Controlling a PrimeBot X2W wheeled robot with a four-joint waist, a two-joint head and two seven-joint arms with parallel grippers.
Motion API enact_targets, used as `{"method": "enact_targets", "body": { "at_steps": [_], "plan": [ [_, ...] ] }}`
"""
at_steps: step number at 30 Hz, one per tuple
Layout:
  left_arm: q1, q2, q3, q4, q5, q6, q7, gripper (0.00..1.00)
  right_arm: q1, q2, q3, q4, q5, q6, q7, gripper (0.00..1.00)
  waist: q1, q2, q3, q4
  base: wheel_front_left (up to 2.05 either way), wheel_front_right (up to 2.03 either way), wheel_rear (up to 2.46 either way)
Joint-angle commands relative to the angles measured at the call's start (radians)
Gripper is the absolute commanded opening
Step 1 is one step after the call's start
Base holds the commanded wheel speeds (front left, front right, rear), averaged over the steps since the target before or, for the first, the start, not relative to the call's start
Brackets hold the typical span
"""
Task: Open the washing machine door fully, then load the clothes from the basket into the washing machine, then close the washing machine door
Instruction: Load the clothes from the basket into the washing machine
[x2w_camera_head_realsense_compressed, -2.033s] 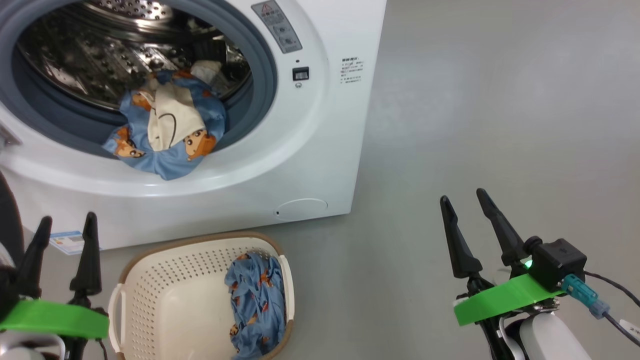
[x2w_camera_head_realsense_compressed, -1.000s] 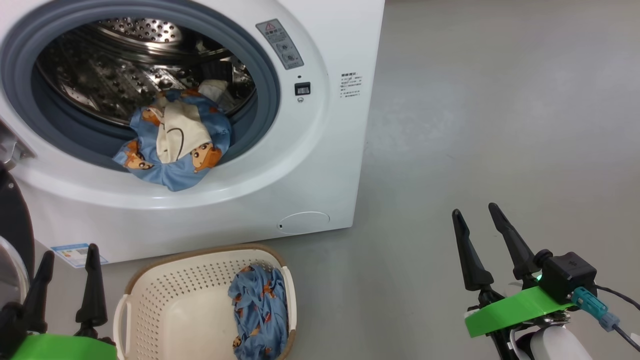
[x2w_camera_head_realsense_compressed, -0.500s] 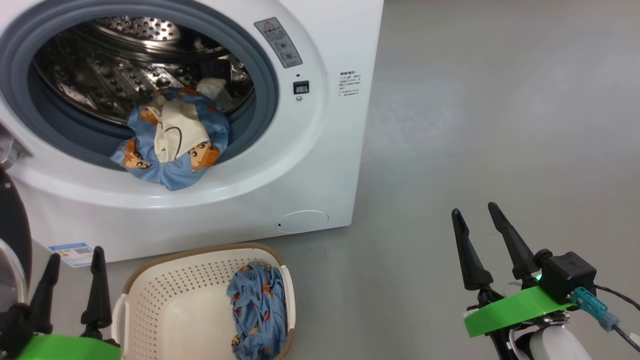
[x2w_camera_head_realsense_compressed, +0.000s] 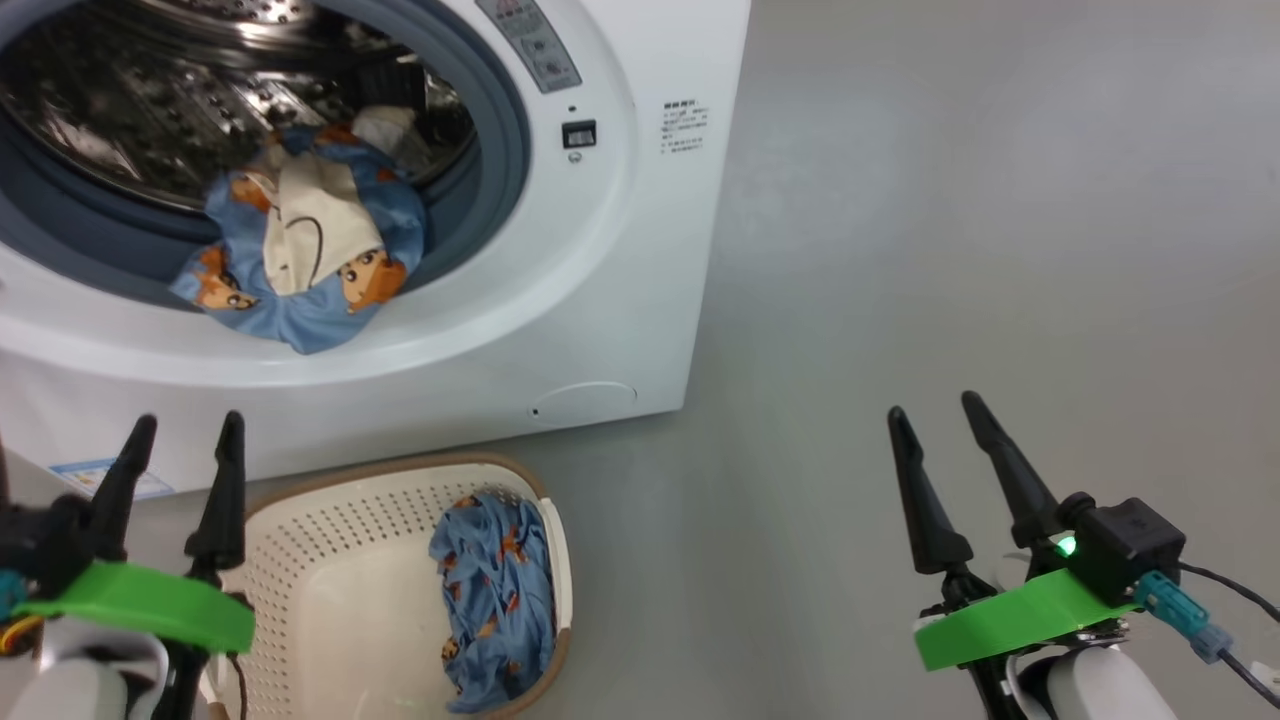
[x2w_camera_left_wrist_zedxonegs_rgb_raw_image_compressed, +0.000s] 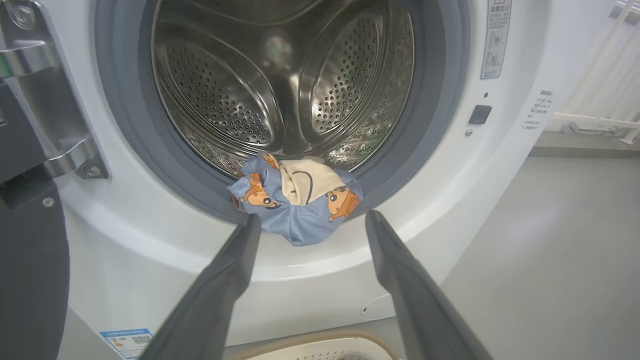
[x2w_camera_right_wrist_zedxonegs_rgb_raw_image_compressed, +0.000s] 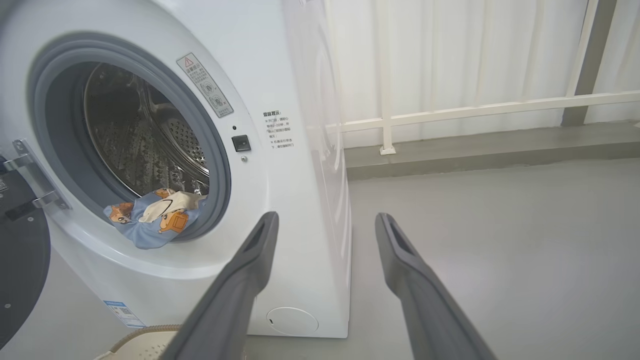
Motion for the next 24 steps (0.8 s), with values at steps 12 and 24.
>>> {"method": "enact_targets", "body": {
  "at_steps": [12,24],
  "plan": [
    [-0.287,0.187,-0.128,0.149,-0.093,0.001,0.007,1.0,-0.052,0.002,0.069,-0.092,0.047,0.005,-0.008,1.0,0.0,0.0,0.186,-0.079,0.0,0.0,0.0],
    [-0.552,0.275,-0.244,0.34,-0.134,0.001,0.031,1.0,-0.071,0.003,0.104,-0.152,0.072,0.005,-0.008,1.0,0.0,0.0,0.315,-0.147,0.0,0.0,0.0]
  ]
}}
